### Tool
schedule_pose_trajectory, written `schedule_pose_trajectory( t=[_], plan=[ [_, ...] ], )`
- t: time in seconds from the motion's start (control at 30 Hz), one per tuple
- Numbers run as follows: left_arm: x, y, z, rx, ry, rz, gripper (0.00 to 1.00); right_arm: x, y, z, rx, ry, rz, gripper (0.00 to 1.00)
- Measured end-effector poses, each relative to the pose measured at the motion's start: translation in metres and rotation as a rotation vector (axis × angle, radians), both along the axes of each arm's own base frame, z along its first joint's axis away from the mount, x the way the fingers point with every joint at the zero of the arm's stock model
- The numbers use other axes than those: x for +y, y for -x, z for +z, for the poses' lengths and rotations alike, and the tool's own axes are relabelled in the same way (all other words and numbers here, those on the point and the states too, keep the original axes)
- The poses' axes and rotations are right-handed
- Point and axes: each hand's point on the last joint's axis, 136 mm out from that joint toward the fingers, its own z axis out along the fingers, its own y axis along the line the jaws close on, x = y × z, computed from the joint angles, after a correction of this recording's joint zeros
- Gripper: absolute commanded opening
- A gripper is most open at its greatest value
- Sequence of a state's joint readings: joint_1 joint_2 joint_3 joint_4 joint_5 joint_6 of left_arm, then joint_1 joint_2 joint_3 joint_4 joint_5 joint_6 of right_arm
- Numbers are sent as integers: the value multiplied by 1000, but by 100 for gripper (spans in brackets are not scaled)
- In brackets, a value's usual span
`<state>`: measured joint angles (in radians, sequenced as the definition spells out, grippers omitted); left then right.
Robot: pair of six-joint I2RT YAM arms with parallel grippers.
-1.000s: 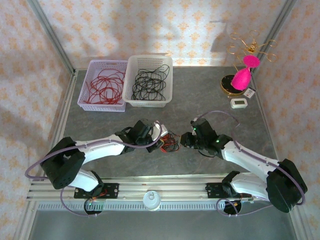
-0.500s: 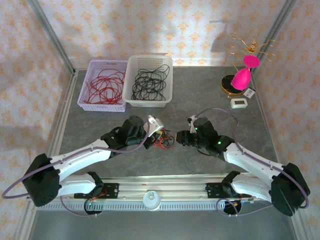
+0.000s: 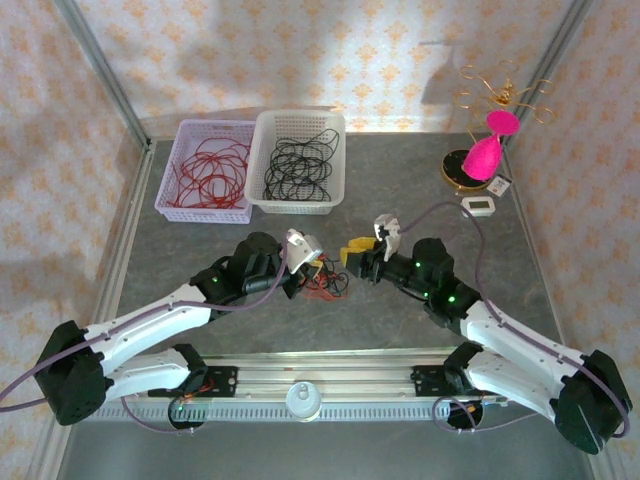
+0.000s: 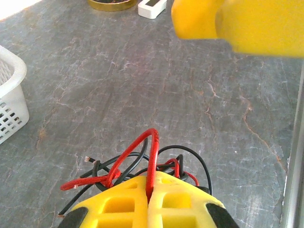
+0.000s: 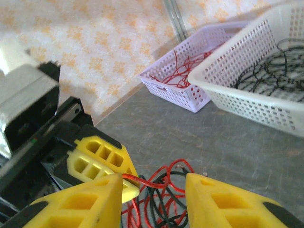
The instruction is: Untangle the cables
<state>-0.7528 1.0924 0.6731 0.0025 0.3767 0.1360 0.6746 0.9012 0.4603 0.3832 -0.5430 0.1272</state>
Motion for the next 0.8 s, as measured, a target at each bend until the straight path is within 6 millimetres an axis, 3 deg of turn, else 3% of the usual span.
schedule_pose_trajectory(
  t=[0.27, 0.5, 0.8],
  plan=[
    [-4, 6, 12, 19, -10, -45, 0, 13, 4, -14, -247, 107, 113, 45],
    [-7, 7, 24, 13, -16, -74, 0, 25, 11, -32, -300, 163, 217, 46],
    [-13, 8, 27, 24, -33, -110, 0, 34, -9, -35, -320, 159, 175, 39]
  ],
)
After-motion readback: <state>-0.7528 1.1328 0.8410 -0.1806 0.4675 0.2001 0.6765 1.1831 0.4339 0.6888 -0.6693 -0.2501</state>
